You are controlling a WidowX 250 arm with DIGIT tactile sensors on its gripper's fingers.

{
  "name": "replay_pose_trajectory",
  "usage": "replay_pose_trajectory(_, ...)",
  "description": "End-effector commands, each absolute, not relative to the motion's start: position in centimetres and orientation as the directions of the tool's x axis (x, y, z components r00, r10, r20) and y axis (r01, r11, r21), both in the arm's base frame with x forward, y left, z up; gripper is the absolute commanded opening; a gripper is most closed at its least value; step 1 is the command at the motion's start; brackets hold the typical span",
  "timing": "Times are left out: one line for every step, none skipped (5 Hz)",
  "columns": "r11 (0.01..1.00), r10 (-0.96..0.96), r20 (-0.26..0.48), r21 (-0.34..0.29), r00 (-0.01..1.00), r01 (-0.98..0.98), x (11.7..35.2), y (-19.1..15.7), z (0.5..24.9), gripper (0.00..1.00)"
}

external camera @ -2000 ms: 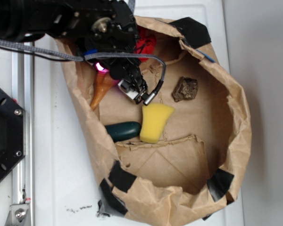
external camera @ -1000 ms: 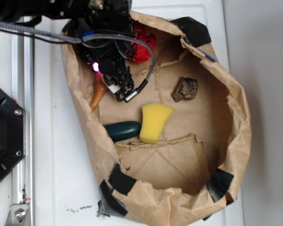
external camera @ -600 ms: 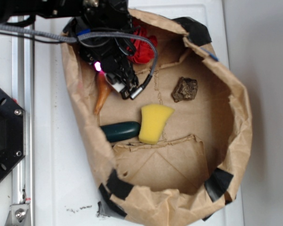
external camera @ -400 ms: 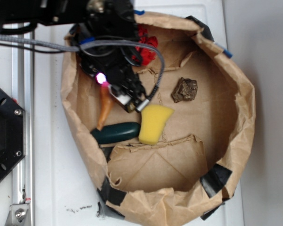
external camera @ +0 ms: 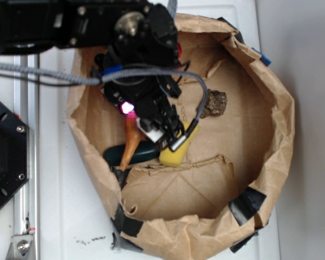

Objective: Grab the shell.

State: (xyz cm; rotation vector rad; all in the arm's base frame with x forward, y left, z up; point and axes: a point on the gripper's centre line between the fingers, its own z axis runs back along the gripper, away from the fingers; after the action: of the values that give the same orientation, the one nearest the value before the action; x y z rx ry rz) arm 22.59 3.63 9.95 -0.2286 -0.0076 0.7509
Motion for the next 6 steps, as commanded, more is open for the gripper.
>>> replay_pose_trajectory(0.865,0.473,0.023,-0.201,0.881,-0.46,23.6,1.3,13.0,0.0)
replay_pose_trajectory(0.861,0.485,0.051,-0.199,0.873,-0.467,25.4,1.4,14.6,0.0)
replay_pose_trajectory(0.855,0.507,0.115,-0.189,0.854,-0.482,27.3,2.9,15.6,0.0)
replay_pose_trajectory(0.865,0.494,0.199,-0.211,0.846,-0.455,28.0,4.4,16.1,0.0)
replay_pose_trajectory(0.877,0.473,0.181,-0.196,0.863,-0.439,27.6,4.9,15.9,0.0)
replay_pose_trajectory(0.894,0.436,0.138,-0.181,0.889,-0.41,26.4,5.0,15.9,0.0)
